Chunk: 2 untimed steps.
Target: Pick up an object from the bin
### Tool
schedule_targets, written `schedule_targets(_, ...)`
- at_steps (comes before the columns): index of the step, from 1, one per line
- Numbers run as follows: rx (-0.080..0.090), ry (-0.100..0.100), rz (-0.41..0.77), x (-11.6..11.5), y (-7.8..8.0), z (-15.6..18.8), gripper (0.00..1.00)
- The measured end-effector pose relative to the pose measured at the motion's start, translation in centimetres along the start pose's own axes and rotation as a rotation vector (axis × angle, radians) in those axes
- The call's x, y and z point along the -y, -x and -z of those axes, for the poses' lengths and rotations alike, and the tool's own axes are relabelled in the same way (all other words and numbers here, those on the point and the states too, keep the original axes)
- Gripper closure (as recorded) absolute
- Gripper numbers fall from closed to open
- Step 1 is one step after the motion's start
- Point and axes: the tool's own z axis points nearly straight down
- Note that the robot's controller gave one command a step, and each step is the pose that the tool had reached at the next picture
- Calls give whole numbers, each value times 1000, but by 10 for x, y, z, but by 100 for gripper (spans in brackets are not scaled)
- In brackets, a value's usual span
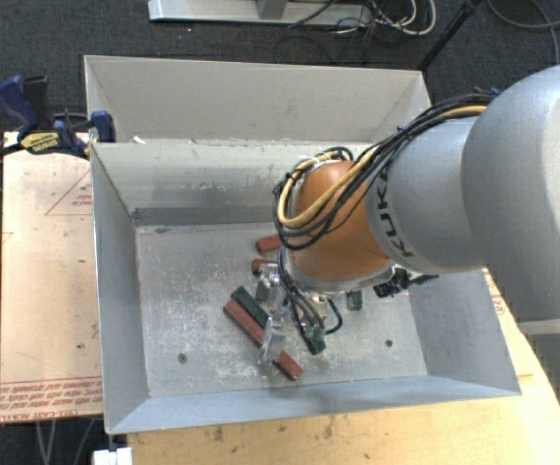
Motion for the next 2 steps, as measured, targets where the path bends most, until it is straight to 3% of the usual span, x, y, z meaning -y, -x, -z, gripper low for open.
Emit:
schedule_targets(1,6,3,-11,16,6,-18,100)
schedule_targets(2,8,3,-13,16,6,-17,100)
